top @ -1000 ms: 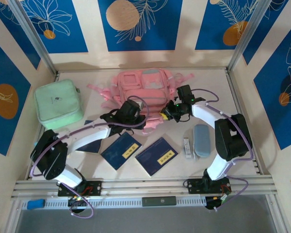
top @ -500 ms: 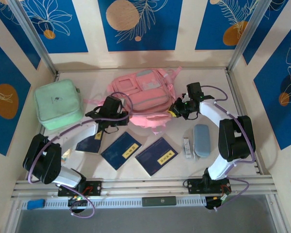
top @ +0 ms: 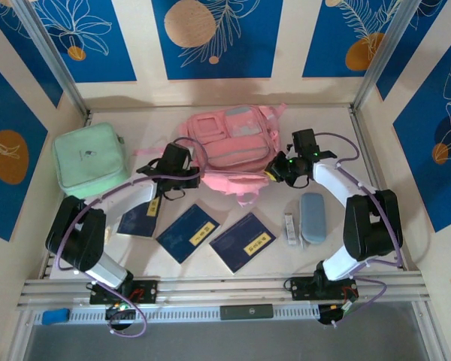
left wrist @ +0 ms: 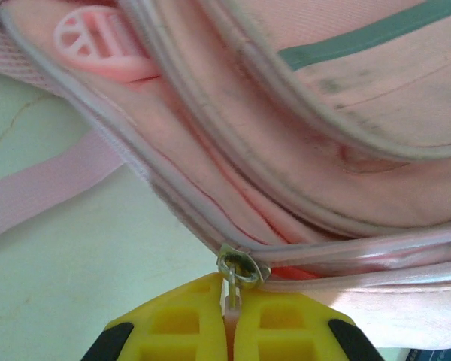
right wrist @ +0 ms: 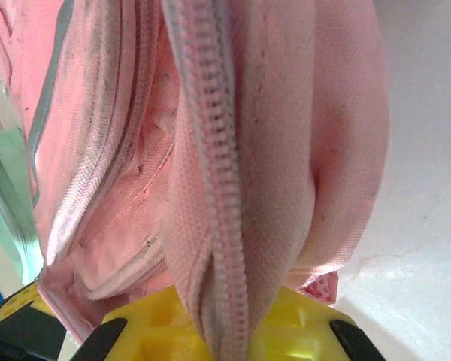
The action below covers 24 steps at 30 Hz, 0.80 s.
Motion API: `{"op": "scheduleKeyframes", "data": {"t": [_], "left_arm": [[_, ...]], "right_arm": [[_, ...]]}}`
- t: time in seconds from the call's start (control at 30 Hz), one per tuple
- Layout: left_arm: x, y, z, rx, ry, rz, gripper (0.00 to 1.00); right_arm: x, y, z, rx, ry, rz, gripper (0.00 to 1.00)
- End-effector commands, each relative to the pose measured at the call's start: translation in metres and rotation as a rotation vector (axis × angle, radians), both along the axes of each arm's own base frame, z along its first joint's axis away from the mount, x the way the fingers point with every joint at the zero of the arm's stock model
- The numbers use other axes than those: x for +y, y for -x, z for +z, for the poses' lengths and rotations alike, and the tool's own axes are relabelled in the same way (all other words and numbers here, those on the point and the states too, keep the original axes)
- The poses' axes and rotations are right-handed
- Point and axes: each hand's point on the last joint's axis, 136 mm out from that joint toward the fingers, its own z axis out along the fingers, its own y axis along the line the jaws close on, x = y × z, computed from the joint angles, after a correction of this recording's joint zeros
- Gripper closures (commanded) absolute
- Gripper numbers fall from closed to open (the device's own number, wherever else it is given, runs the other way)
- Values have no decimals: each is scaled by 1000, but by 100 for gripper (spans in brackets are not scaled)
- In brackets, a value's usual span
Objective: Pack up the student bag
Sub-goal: Unzip the student bag at the top-center of the table.
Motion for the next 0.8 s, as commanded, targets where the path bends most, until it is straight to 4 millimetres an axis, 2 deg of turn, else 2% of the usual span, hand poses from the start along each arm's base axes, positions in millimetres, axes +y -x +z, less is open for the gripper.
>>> {"op": "scheduleKeyframes", "data": {"t": [0.0,0.1,0.2,0.33,0.4,0.47,0.53,0.63,0.67,0.73,0.77], "left_arm": [[42,-22,1,-31,-53,114,100],[58,-28,-10,-8,-52,145,100],[59,-39,-17,10,-26,128,100],[67,-54,-27,55,-44,159,100],[70,-59,-28,50,-33,178,100],[64,-64,-24,37,-3,164,100],[63,-66,-23,37,-1,171,100],[66,-64,-18,33,-6,183,100],[67,-64,-18,31,-3,194,100],[68,-62,-17,32,3,205,97],[66,-61,-16,32,13,194,81]], "right_arm": [[-29,-18,12,-82,72,-40,100],[-30,-22,16,-105,92,-8,100],[-27,-23,16,-112,106,32,100],[-39,-29,15,-131,168,22,100],[-31,-32,15,-140,151,54,100],[-9,-35,12,-150,132,128,100],[3,-41,5,-138,159,159,100],[8,-54,0,-109,138,149,100],[11,-56,3,-117,123,151,98],[18,-58,10,-156,134,171,81],[18,-58,12,-161,165,178,70]]}}
